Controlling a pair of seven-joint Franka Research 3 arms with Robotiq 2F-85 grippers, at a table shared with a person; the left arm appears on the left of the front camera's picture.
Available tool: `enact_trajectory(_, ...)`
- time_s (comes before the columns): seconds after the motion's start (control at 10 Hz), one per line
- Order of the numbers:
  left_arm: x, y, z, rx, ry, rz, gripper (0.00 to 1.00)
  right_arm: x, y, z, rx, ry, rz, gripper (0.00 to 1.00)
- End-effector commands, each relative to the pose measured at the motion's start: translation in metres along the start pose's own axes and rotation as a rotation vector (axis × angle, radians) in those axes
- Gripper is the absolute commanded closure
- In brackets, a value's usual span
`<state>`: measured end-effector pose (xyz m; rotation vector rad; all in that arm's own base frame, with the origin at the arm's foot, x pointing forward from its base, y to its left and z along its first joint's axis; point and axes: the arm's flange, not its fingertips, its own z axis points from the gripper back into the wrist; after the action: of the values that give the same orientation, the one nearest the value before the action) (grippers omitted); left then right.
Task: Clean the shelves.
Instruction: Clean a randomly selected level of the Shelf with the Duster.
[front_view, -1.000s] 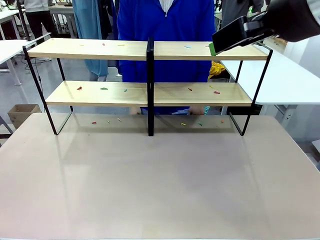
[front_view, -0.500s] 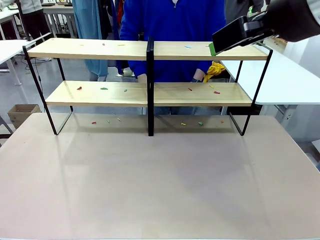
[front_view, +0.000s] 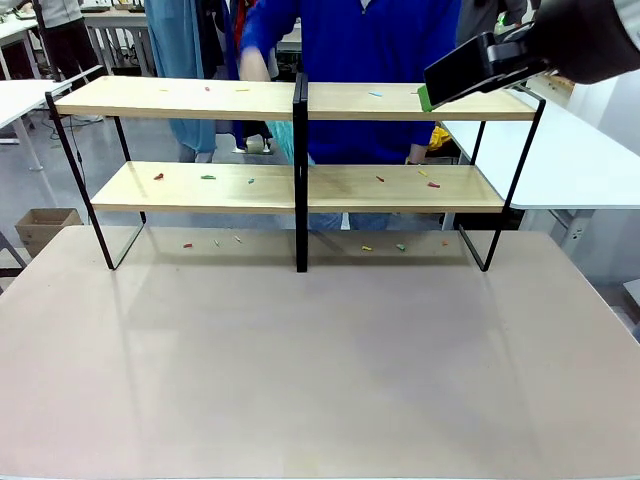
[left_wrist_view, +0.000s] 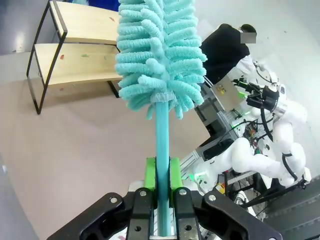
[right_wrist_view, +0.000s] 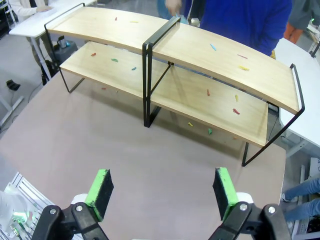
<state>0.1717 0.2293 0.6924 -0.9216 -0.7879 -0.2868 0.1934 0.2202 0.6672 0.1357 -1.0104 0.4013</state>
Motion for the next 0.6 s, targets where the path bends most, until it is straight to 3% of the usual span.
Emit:
enact_trajectory(0.0, -0.0008, 0.0001, 0.0016, -0.009, -0.011, -0.024, 1.0, 0.001, 0.0008, -0.0004, 0.006, -0.001, -0.008, 0.0)
enact_trajectory(0.5, -0.0008, 0.0001, 0.0016, -0.009, -0.011, -0.024, 1.0, 0.001, 0.0008, -0.0004, 0.006, -0.001, -0.008, 0.0)
